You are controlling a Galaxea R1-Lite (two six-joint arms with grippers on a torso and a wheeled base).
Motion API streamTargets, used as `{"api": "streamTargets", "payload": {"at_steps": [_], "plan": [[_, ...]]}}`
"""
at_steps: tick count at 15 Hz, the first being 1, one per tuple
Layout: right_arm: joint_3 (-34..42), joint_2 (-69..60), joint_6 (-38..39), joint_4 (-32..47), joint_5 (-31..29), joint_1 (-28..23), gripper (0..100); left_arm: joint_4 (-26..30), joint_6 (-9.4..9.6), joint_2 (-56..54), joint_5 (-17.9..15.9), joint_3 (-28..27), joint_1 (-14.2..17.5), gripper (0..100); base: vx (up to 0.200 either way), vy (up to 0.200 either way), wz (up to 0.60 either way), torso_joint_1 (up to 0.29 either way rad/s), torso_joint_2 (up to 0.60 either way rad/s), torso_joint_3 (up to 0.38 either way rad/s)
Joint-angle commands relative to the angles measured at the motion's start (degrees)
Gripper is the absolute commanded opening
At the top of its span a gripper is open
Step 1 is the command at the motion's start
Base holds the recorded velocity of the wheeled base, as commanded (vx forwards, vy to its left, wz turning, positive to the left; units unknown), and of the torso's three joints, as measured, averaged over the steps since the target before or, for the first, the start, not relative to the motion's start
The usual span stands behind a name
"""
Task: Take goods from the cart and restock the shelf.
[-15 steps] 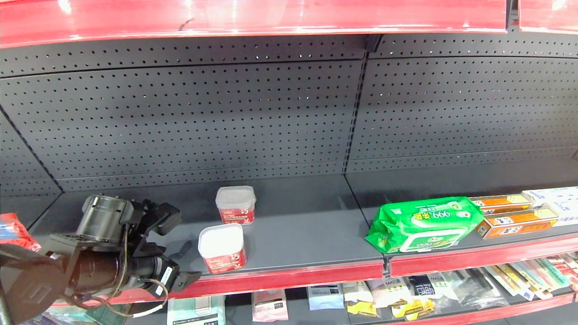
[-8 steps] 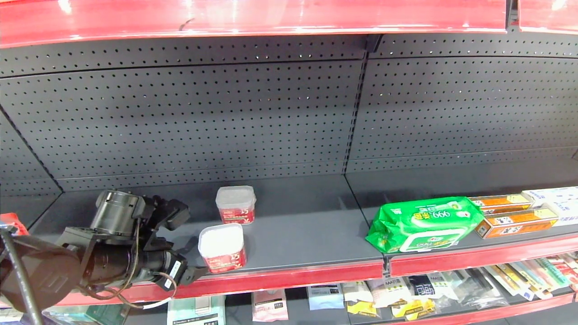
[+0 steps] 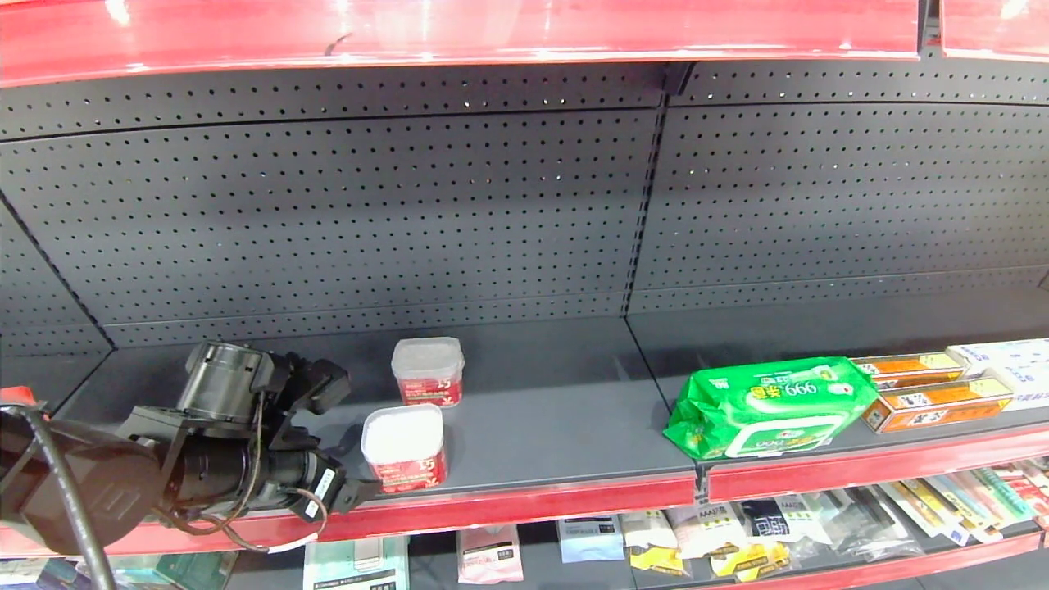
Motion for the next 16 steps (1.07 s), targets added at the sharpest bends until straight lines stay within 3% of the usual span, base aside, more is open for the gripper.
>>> {"api": "streamTargets", "payload": {"at_steps": [1, 6, 9, 13, 16], "plan": [[0.01, 0.07, -0.01, -0.01, -0.06, 0.02, 100, -0.03, -0.01, 0.24, 0.00, -0.03, -0.01, 100, 0.000, 0.000, 0.00, 0.000, 0.00, 0.000], [0.01, 0.07, -0.01, -0.01, 0.03, 0.02, 100, 2.69, 0.08, -5.39, 0.27, 2.08, 0.78, 100, 0.000, 0.000, 0.00, 0.000, 0.00, 0.000], [0.01, 0.07, -0.01, -0.01, 0.03, 0.02, 100, 9.99, 0.16, -10.48, 0.62, 2.52, 6.76, 100, 0.000, 0.000, 0.00, 0.000, 0.00, 0.000], [0.01, 0.07, -0.01, -0.01, -0.06, 0.02, 100, 9.99, -0.01, -10.40, 6.51, 1.37, 14.14, 100, 0.000, 0.000, 0.00, 0.000, 0.00, 0.000], [0.01, 0.07, -0.01, -0.01, 0.03, 0.02, 100, 8.40, -2.91, -6.18, 6.68, -0.47, 14.93, 100, 0.000, 0.000, 0.00, 0.000, 0.00, 0.000]]}}
